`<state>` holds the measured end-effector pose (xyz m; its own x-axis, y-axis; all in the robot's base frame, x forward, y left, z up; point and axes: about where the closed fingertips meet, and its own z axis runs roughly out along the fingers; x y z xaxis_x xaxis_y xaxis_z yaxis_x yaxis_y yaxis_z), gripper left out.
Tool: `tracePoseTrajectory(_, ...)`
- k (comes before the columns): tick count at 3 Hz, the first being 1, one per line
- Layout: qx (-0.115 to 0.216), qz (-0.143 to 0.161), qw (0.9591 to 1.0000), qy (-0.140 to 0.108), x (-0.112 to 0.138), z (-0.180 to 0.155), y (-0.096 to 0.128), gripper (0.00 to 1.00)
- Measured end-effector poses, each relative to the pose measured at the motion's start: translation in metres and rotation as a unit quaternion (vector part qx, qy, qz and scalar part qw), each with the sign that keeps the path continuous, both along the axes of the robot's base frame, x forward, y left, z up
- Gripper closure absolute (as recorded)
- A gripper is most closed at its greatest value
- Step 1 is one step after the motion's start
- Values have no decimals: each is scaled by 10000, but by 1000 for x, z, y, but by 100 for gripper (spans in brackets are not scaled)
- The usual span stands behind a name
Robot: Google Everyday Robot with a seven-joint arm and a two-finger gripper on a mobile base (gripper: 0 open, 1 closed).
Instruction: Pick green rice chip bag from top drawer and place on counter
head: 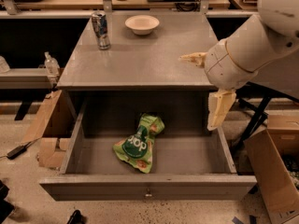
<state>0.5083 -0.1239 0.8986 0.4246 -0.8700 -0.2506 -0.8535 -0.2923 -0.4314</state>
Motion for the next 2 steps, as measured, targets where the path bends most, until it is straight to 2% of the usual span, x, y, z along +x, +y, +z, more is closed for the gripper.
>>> tracePoseTrajectory(1, -69, 354, 9993, 55, 3, -33, 26, 0)
tracePoseTrajectory(2, -445, 1307, 9904, -5, 6, -113, 81, 0)
